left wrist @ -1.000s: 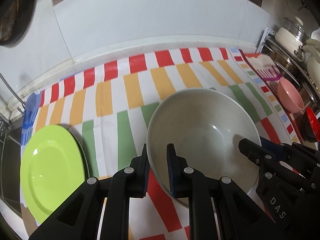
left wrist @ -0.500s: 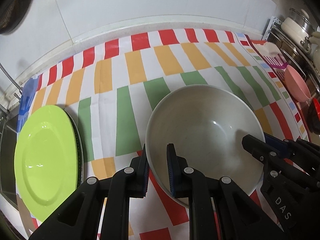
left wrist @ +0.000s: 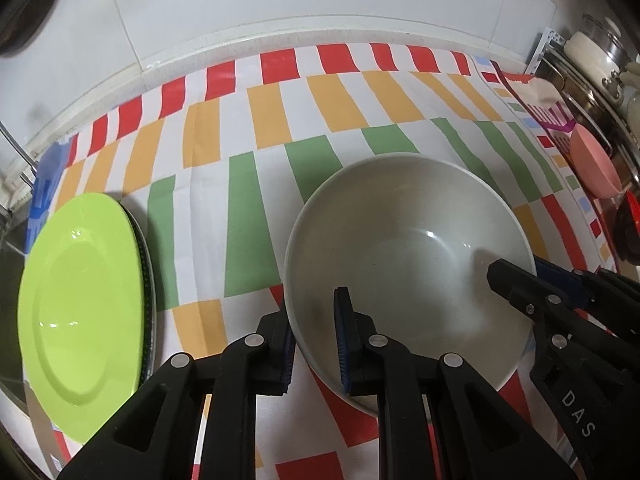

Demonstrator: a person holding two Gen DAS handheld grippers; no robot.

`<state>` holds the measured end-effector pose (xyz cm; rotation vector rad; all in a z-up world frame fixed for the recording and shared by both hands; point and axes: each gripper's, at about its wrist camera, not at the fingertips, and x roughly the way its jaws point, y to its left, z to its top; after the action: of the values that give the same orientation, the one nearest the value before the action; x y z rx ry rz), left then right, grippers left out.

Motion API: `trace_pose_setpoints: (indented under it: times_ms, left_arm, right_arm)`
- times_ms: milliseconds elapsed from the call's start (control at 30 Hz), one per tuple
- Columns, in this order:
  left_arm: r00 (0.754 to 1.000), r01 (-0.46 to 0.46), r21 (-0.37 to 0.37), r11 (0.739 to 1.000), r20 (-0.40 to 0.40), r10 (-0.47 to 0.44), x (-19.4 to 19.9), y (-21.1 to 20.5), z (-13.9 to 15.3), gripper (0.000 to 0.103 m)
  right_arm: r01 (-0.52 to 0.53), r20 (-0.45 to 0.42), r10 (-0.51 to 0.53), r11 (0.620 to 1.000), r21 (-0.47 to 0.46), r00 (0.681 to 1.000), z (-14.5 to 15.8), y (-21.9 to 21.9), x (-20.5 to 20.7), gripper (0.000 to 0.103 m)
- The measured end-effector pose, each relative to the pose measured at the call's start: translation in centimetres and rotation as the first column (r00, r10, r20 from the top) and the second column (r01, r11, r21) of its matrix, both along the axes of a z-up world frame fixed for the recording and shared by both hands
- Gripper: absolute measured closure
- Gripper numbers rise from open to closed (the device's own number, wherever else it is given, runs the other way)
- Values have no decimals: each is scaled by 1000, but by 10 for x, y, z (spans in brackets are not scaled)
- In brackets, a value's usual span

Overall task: Organize plates and bowls
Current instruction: 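Carry the white bowl with both grippers toward the plate stack by the sink, then set the white bowl down beside the plates and open both grippers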

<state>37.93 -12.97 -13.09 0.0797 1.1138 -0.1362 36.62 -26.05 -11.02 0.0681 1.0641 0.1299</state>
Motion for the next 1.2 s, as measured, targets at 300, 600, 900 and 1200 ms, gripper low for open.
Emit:
trace_pose_setpoints:
  times_ms: [300, 600, 900, 1200]
  left_arm:
    - [998, -18, 5, 1000, 61, 17, -4, 4, 18, 53]
    - [982, 48, -6, 999, 185, -46, -8, -15, 65, 41]
    - [953, 170, -12, 985, 256, -161, 6, -64, 101, 38]
    - [926, 262, -14, 965, 285, -247, 21, -121, 123, 37]
  right_arm:
    - [26, 28, -26, 1000, 14, 999, 8, -7, -2, 77]
    - [105, 120, -107, 994, 20, 987, 41, -35, -9, 66]
    - [188, 196, -188, 982, 17, 962, 72, -76, -14, 62]
    - [292, 244, -282, 956, -7, 928, 91, -133, -17, 62]
